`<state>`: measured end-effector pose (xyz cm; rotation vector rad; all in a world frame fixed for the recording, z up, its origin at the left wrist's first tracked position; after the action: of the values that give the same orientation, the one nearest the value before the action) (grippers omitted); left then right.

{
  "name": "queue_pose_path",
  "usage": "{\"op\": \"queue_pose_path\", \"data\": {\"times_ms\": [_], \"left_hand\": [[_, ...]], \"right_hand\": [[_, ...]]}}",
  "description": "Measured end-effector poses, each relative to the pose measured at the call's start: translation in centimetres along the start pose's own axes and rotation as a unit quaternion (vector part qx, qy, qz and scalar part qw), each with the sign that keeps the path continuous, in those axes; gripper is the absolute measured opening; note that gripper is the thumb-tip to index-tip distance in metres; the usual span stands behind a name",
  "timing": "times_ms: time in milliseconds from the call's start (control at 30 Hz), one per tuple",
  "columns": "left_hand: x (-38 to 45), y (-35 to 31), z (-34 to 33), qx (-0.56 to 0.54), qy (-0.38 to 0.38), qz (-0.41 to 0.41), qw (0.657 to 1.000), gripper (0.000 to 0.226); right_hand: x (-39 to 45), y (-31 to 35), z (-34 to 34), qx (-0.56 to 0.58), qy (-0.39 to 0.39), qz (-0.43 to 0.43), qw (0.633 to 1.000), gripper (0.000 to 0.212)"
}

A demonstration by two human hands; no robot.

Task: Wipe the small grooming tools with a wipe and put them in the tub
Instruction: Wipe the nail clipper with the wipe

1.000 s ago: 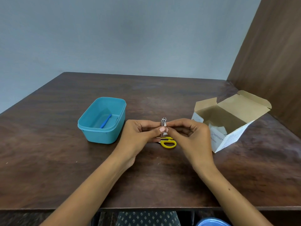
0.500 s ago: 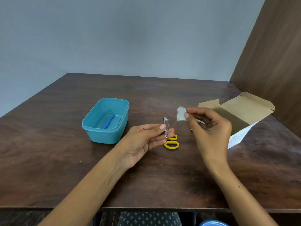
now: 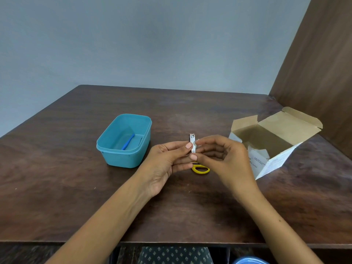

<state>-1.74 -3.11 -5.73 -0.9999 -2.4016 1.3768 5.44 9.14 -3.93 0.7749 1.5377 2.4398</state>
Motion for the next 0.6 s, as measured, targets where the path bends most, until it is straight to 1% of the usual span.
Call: {"op": "queue_pose_path", "data": {"times_ms": [67,133,233,333,400,467,533,600], "left_hand": [[-0.1,0.0,0.0,0.024,0.006,-0.001,1.000,0.020],[-0.1,-0.1,0.0,0.042,0.011,-0.006,0.999,0.023],[-0.1,-0.2,-0.1,0.056,0.012,-0.013,0.998,0.024],[0.0,-0.2,-0.2,0.063,0.006,-0.024,0.998,0.022],[0.0,-0.2,-0.2,0.065,0.005,-0.030,0.997,0.022],[0.0,-0.3,-0.3,0.069,0.006,-0.033,0.997,0.023],[0.0,-0.3,-0.2,0.075,0.006,-0.037,0.996,0.024],[0.1,-0.2,-0.1,0.078,0.004,-0.033,0.996,0.026]], "right_hand": [[0.0,-0.2,0.2,0.068,0.007,-0.048,0.997,0.026],[-0.1,-0.5,0.3,0.110,0.017,-0.092,0.990,0.022],[-0.2,-1.2,0.2,0.161,0.047,-0.159,0.973,0.022],[-0.1,-1.4,0.1,0.178,0.057,-0.188,0.964,0.028],[0.0,-1.4,0.0,0.159,0.045,-0.178,0.970,0.022],[0.2,-1.3,0.1,0.111,0.035,-0.146,0.982,0.015],[0.4,-1.1,-0.1,0.044,0.033,-0.101,0.993,0.014],[0.5,-1.1,-0.1,-0.048,0.010,-0.053,0.997,0.014]]}}
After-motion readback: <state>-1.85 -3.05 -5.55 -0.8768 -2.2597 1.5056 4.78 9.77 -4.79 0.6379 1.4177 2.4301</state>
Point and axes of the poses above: each hand's wrist, its own x-axis towards the middle knuckle, its own z-axis out of the back of the hand, y = z × x, the point moved 4 cm from there along x, towards the middle knuckle, and after that the axes turned 11 degrees about -x, right-handed, at the moved point
